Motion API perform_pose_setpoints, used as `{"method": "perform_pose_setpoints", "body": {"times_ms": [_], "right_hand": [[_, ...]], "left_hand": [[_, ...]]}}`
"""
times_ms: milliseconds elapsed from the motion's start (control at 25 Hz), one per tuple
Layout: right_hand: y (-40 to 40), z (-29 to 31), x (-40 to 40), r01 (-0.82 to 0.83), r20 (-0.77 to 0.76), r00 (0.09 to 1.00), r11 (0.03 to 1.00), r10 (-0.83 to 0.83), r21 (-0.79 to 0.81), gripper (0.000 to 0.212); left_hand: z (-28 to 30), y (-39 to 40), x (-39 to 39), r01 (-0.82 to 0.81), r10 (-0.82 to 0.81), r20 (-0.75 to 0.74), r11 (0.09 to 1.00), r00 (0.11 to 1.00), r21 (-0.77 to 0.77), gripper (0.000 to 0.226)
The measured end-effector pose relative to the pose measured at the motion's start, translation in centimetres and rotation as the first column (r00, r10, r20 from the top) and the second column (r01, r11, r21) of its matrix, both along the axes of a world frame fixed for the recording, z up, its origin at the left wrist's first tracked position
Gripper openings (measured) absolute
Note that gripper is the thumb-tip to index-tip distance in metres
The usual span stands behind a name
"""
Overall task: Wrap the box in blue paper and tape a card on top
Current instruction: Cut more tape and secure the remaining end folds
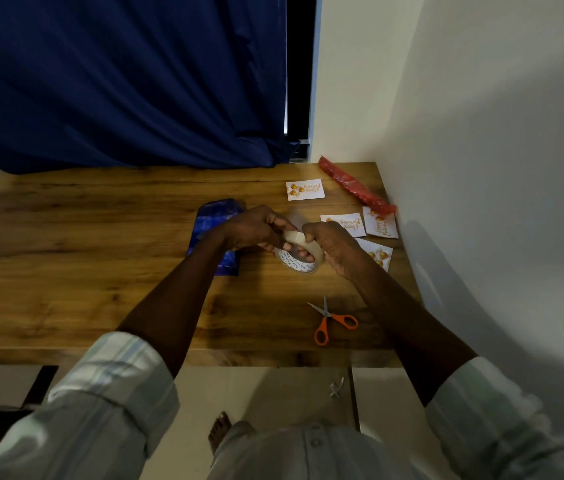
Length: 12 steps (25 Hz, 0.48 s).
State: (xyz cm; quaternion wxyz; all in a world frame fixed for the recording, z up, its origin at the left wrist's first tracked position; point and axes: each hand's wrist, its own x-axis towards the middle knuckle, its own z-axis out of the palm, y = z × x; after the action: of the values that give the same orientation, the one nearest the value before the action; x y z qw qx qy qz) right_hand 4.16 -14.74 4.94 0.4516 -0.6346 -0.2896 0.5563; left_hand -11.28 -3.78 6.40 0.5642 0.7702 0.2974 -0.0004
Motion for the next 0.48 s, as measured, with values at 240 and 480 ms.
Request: {"method": "perform_pose_setpoints", "body": {"times_ms": [240, 480], "right_hand": [[0.8, -0.7, -0.4, 0.004, 0.050, 0.999, 0.999, -0.002, -0.041, 0.026], [0.3, -0.1, -0.6, -0.067, -0.100, 0.993, 0.997, 0.064, -0.023, 0.022]], "left_hand": [[-0.4, 0.2, -1.3, -0.052, 0.053, 0.012, 0.997, 0.999, -0.051, 0.034], [-0.8, 0.6, -1.9, -0.092, 0.092, -0.007, 0.990, 0.996, -0.107, 0.035]]}}
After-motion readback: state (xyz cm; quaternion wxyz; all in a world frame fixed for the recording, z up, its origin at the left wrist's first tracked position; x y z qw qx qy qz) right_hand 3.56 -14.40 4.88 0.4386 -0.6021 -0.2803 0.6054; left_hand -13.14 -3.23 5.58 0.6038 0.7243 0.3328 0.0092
